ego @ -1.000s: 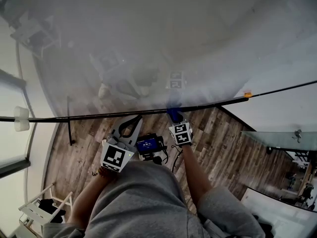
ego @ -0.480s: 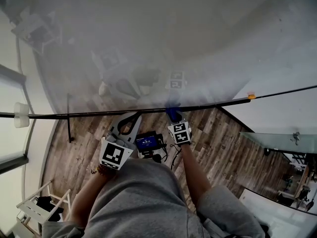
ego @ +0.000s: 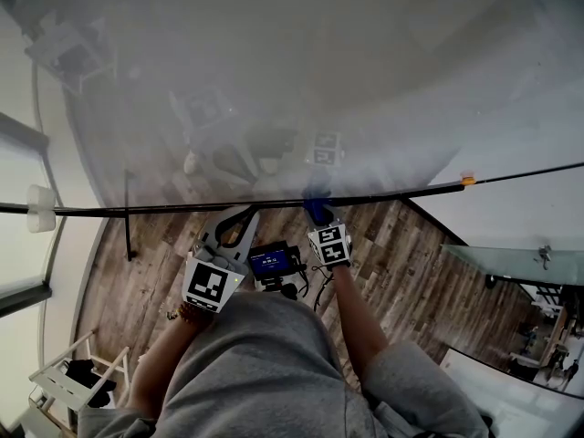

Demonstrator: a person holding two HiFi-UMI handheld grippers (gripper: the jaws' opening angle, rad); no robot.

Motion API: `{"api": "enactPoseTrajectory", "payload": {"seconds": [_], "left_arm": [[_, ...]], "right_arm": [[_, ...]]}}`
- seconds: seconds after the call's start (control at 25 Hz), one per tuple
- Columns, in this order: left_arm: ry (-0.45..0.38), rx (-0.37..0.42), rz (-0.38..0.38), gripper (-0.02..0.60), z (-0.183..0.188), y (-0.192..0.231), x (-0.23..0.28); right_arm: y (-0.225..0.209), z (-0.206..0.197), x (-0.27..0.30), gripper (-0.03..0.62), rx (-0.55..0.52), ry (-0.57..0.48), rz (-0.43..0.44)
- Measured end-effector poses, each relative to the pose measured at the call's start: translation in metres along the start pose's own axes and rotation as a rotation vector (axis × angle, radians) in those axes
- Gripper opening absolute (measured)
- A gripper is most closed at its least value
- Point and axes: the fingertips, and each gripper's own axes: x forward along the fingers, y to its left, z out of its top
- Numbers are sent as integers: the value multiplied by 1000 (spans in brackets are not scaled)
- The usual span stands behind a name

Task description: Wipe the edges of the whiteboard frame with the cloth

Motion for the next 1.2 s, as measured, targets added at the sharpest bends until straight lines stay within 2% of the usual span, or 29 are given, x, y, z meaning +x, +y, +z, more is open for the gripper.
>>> {"api": "enactPoseTrajectory", "payload": {"seconds": [1.2], "left_arm": [[-14, -10, 35, 15, -7, 44, -46]], "right_arm": [[55, 22, 18, 109, -13, 8, 27]]}}
